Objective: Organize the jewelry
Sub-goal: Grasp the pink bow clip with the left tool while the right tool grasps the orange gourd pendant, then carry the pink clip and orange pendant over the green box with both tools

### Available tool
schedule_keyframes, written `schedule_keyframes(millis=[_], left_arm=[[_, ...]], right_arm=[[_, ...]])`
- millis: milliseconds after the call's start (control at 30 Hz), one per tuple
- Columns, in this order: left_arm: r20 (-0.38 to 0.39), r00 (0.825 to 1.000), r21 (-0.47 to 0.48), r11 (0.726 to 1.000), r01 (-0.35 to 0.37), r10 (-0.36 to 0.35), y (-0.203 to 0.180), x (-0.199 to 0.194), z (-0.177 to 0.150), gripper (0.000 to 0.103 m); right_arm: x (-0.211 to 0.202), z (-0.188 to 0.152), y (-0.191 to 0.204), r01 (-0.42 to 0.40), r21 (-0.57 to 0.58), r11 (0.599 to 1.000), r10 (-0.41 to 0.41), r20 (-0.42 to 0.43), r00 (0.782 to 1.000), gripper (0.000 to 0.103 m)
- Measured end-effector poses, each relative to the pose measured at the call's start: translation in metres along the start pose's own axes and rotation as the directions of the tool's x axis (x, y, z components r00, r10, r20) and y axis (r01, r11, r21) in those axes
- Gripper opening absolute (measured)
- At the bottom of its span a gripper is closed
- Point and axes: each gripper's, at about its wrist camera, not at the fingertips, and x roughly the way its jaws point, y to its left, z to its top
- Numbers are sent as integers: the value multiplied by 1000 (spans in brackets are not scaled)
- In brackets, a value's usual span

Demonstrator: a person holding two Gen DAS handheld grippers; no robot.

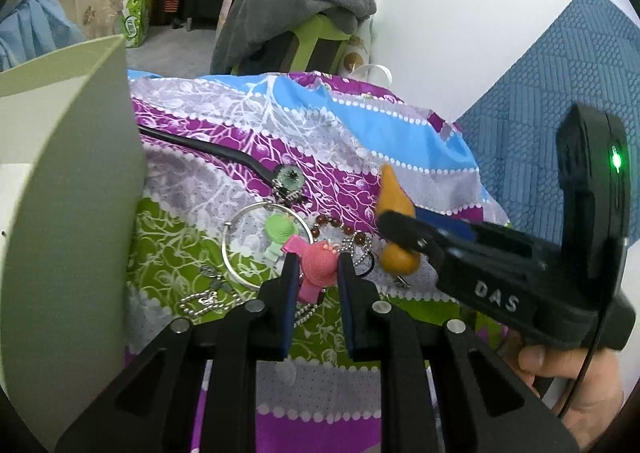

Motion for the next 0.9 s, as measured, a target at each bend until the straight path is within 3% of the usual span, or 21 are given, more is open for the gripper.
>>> schedule_keyframes(millis=[600, 733, 900], left_arm=[[4, 1000, -8, 1000, 15, -15, 5, -68, 4, 19], [9, 1000, -1, 1000, 21, -21, 2, -89, 11, 19], [35, 999, 25, 999, 34, -35, -4, -120, 28, 19]], right_arm=[[-61, -36, 36, 67, 82, 994, -67, -7, 998, 28], [-79, -28, 45, 83, 73, 994, -84, 10, 996, 28], [-115, -2, 58, 90, 58, 994, -95, 92, 991, 28]])
